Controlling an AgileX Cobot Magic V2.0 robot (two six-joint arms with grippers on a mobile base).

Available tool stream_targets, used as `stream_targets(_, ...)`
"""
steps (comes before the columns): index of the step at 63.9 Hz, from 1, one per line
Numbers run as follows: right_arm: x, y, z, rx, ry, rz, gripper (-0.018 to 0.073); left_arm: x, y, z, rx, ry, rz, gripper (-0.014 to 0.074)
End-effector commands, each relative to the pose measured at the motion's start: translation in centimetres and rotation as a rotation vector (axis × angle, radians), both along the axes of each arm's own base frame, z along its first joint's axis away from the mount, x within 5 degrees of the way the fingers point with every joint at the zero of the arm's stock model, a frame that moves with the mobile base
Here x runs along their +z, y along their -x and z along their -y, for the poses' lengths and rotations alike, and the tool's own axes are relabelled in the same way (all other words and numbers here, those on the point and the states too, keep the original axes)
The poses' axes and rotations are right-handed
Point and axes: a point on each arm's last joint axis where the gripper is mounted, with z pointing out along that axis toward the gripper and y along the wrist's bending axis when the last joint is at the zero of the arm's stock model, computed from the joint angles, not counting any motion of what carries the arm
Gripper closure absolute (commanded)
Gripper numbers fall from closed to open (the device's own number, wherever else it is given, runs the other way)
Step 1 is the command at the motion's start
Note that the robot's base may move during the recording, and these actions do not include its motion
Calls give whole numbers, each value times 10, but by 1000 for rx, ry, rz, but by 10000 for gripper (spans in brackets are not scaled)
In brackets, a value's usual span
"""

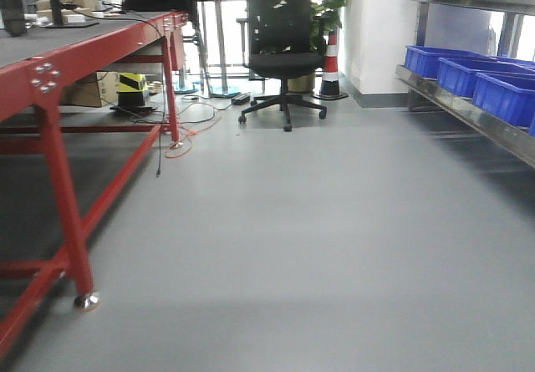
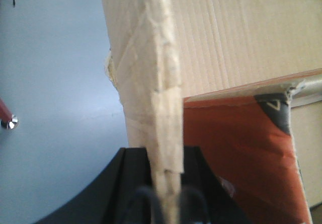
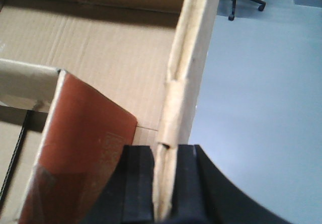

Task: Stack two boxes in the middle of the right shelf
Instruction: 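Hold the stacked boxes with both grippers while driving away from the table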

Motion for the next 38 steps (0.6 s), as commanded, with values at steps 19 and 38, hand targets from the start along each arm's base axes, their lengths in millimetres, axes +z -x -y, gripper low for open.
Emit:
stream_targets(19, 10, 3, 3, -11, -8, 75, 711, 12, 5, -1, -10, 28, 75, 708)
stream_targets(38, 10, 3, 3, -11, -8, 75, 711, 12, 5, -1, -7, 25, 76, 708)
